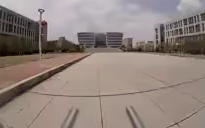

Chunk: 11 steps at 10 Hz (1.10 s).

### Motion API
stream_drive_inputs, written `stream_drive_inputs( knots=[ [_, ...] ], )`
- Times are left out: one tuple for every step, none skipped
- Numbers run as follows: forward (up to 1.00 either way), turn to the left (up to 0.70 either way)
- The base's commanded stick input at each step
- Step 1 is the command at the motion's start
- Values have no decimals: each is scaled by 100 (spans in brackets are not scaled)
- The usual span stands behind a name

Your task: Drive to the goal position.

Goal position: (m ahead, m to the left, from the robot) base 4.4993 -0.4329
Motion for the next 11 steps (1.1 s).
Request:
stream_drive_inputs(
  knots=[
    [70, 0],
    [70, 0],
    [70, 0],
    [70, 0],
    [70, 0],
    [70, 0],
    [70, 0],
    [70, 0],
    [70, 0],
    [70, 0],
    [70, 0]
  ],
)
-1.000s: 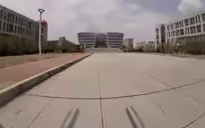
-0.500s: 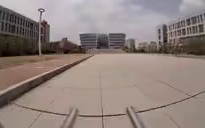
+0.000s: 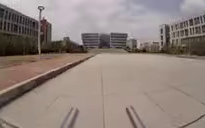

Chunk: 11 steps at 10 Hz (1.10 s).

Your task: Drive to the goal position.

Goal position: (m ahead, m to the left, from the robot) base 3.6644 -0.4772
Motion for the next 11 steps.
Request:
stream_drive_inputs(
  knots=[
    [70, -17],
    [70, 0],
    [70, 0],
    [70, 0],
    [70, 0],
    [70, 0],
    [70, 0],
    [70, 0],
    [70, 0],
    [70, 0],
    [70, 0]
  ],
)
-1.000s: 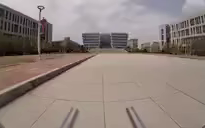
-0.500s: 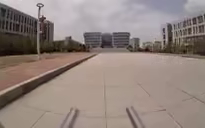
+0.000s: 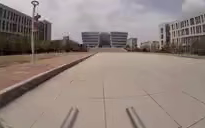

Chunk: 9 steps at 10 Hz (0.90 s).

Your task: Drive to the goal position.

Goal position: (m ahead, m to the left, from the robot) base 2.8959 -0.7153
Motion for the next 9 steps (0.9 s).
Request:
stream_drive_inputs(
  knots=[
    [70, 0],
    [70, 0],
    [70, 0],
    [70, 0],
    [70, -28],
    [70, -35],
    [70, -35],
    [70, -32],
    [70, -24]
  ],
)
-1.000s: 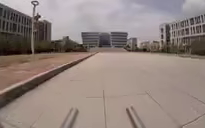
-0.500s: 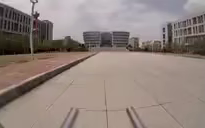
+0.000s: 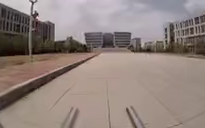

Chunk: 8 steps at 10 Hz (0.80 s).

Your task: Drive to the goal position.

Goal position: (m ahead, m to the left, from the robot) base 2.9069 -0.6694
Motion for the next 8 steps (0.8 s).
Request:
stream_drive_inputs(
  knots=[
    [70, 0],
    [70, 0],
    [70, 0],
    [70, 0],
    [70, 0],
    [70, 0],
    [70, 0],
    [70, 0]
  ],
)
